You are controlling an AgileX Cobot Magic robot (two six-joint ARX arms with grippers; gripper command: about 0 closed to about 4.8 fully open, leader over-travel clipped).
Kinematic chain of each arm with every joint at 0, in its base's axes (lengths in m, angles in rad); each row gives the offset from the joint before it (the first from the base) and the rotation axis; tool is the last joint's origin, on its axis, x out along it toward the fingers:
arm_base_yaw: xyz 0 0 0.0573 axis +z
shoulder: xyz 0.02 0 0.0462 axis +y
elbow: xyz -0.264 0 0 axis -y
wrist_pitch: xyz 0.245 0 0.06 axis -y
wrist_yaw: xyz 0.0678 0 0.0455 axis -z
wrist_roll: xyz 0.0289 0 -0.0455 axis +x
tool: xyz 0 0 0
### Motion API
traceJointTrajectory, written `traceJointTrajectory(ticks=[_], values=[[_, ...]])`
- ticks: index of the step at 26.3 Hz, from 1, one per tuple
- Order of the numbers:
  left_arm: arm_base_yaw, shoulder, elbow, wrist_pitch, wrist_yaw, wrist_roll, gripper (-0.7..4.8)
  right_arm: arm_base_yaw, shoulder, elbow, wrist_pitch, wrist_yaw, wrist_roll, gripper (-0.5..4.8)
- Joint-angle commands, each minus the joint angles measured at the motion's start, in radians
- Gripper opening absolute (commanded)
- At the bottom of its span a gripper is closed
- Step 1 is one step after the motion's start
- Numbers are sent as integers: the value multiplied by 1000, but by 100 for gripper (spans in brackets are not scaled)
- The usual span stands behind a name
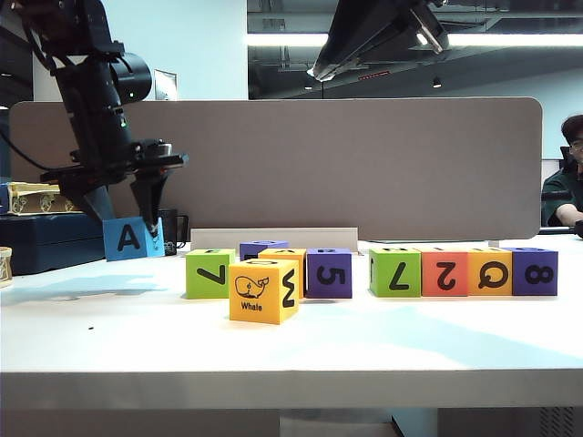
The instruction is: Select the appropriate blocks from the scattered letter blocks on the table and arrange them in a row to spell out "LEARNING".
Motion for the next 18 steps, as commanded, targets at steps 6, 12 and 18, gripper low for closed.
traceJointTrajectory(ticks=[6,12,18], values=[[-66,0,2,-74,10,-52,232,2,-2,4,2,-2,2,-1],[-109,10,2,-32,-24,-89,232,2,-2,4,-18,-2,1,-1],[-115,58,0,-74,-40,-97,232,2,-2,4,-36,-2,1,-1]])
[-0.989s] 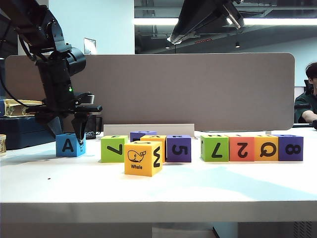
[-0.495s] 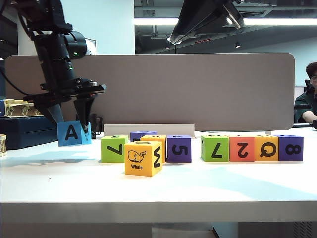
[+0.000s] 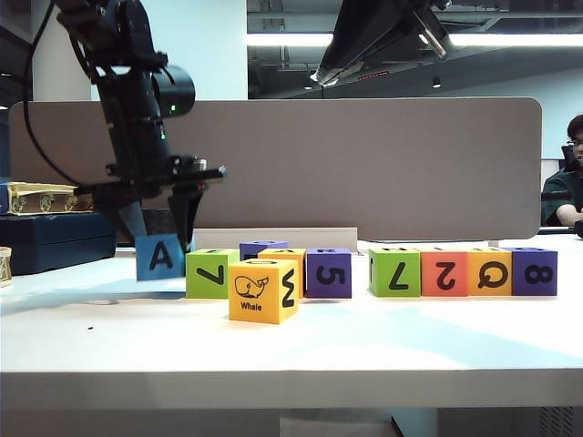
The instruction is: Select the appropriate blocks from the scattered letter blocks on the table and arrange them in a row to spell out "LEARNING".
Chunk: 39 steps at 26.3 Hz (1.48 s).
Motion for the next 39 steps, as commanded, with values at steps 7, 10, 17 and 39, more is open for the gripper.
traceJointTrajectory(ticks=[7,10,17,39], values=[[2,31,-6,-29,3,-3,245,2,-2,4,-6,-2,1,-1],[2,31,-6,-40,28,-2,247,2,-2,4,-6,-2,1,-1],[2,31,-5,-47,70,-1,304,2,-2,4,-8,-2,1,-1],[2,12,155,-156,60,23,309,2,-2,4,-22,-1,1,-1]])
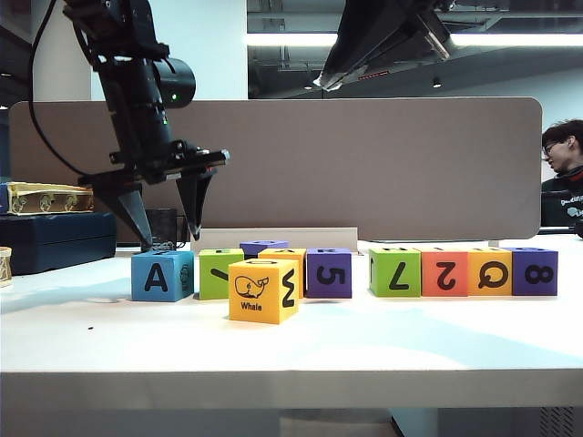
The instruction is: Select the appropriate blocks from the scattered letter blocks on the table and arrange them in a row to spell out "LEARNING".
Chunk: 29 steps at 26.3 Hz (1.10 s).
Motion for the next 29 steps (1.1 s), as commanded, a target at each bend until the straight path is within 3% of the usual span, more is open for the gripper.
traceJointTrajectory(ticks=[1,5,9,13,15,19,23,25,29], values=[[-2,-9,60,-51,-8,26,309,1,-2,4,10,6,1,-2],[-2,-9,138,-91,-50,57,309,0,-2,4,17,56,1,-2],[0,-14,183,-116,-154,68,295,-2,-2,4,15,133,0,-1],[1,-15,188,-144,-315,120,207,-2,-2,4,1,272,-7,-1],[1,-13,187,-171,-388,119,133,-3,-2,4,-4,338,-8,-1],[10,-13,174,-187,-385,119,48,-3,-2,4,-4,349,-8,-1],[16,-13,127,-187,-385,119,37,-3,-3,4,-3,349,-8,-1],[25,-13,99,-183,-376,119,-5,-3,-3,5,-4,349,-8,-1],[38,-13,11,-156,-335,118,-6,-3,-4,5,-4,341,-7,-1]])
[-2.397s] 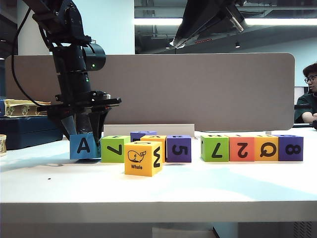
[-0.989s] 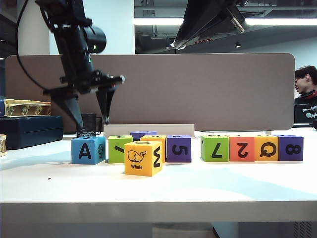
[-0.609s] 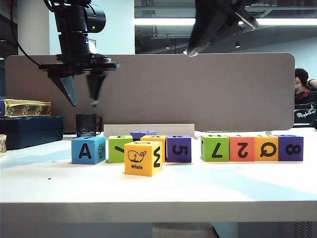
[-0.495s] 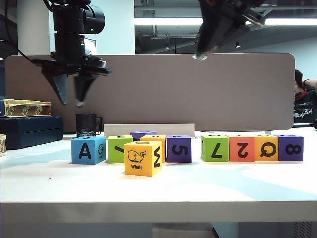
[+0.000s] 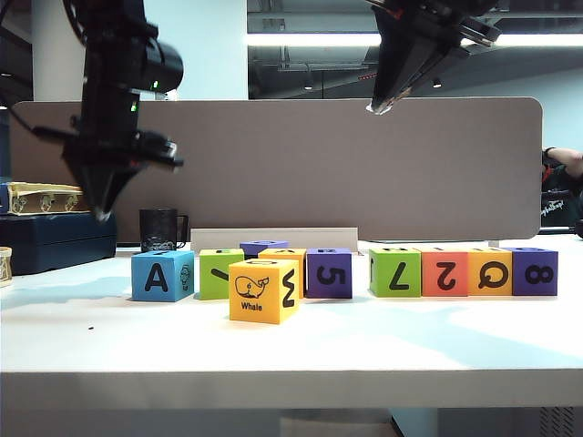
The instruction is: Select the appropriate blocks from the scattered letter blocks on the table and arrange them in a row to spell out "LEARNING".
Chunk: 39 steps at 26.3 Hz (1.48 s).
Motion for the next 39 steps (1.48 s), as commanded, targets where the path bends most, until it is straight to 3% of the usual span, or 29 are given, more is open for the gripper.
traceJointTrajectory(ticks=[1,13,23,39], values=[[10,-3,-73,29,40,0,-6,1,-4,5,8,-3,-3,-1],[21,-3,-259,237,154,0,-6,1,-4,5,-3,-10,-2,-1],[18,-2,-275,333,282,-7,-6,1,-4,5,-14,-9,-2,-1],[-31,-1,-275,418,330,-11,-6,1,-4,5,-36,-9,-2,-1]])
